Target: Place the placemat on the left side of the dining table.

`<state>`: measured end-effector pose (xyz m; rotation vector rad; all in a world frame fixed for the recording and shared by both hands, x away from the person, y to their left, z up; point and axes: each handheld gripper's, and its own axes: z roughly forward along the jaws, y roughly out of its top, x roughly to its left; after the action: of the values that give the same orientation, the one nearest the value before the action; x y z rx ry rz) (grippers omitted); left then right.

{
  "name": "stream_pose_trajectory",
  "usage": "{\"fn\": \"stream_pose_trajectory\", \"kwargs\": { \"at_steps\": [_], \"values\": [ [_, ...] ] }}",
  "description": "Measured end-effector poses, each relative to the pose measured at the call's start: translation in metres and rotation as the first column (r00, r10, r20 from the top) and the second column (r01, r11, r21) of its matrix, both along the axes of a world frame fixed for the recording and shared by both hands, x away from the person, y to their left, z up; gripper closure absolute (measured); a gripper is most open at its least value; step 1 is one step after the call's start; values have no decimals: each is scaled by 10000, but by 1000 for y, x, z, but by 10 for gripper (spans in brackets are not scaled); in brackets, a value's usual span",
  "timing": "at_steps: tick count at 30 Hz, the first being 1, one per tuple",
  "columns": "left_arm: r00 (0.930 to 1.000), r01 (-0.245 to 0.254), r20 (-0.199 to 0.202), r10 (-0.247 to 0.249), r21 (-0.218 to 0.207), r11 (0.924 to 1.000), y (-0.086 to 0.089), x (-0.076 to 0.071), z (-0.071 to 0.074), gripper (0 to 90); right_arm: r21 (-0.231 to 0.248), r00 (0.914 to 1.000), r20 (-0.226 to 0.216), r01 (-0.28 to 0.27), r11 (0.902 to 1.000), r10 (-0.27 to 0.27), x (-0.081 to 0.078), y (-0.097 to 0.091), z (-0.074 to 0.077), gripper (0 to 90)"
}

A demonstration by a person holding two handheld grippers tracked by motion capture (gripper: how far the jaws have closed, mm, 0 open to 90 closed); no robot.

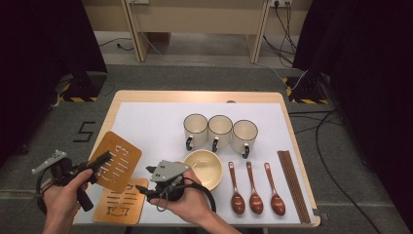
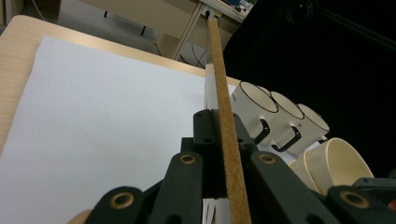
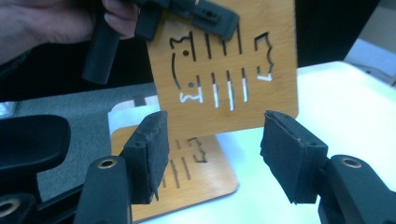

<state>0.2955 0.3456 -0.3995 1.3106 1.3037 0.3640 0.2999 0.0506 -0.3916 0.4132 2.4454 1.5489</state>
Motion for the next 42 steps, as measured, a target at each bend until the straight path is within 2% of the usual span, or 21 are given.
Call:
{"fn": "stream_pose_trajectory", "kwargs": {
  "at_steps": [5,13,16,18,19,21,26,32,37,42],
  "values": [
    [10000,-25,66,24,220,9998,-3,8,4,855,175,9991,228,364,9992,-368,4,-17,12,416],
    [9999,-95,39,94,398,9992,-11,28,4,855,516,9924,214,1200,9914,-1212,13,-48,21,416],
    [9999,-142,-10,142,260,9996,-14,35,4,855,598,9886,174,1482,9872,-1494,15,-58,24,417],
    [9999,-161,-20,161,310,9994,-17,40,4,855,684,9859,82,1663,9837,-1672,15,-63,24,417],
    [9999,-154,-15,155,341,9993,-18,42,4,855,780,9852,186,1685,9826,-1704,16,-66,24,418],
    [9998,-193,-27,194,415,9990,-20,47,4,855,781,9832,36,1814,9803,-1823,16,-70,23,417],
    [9995,-308,-9,309,478,9984,-22,54,5,855,816,9798,100,1983,9767,-1998,17,-80,21,417],
    [9991,-427,2,427,465,9980,-26,65,9,855,865,9714,181,2342,9683,-2366,17,-96,18,416],
    [9979,-645,144,635,846,9943,-28,75,12,855,1132,9592,75,2801,9533,-2828,18,-114,16,404],
    [9976,-690,87,685,862,9939,-31,84,10,855,1202,9421,-79,3338,9349,-3353,23,-129,11,384]
  ]
}}
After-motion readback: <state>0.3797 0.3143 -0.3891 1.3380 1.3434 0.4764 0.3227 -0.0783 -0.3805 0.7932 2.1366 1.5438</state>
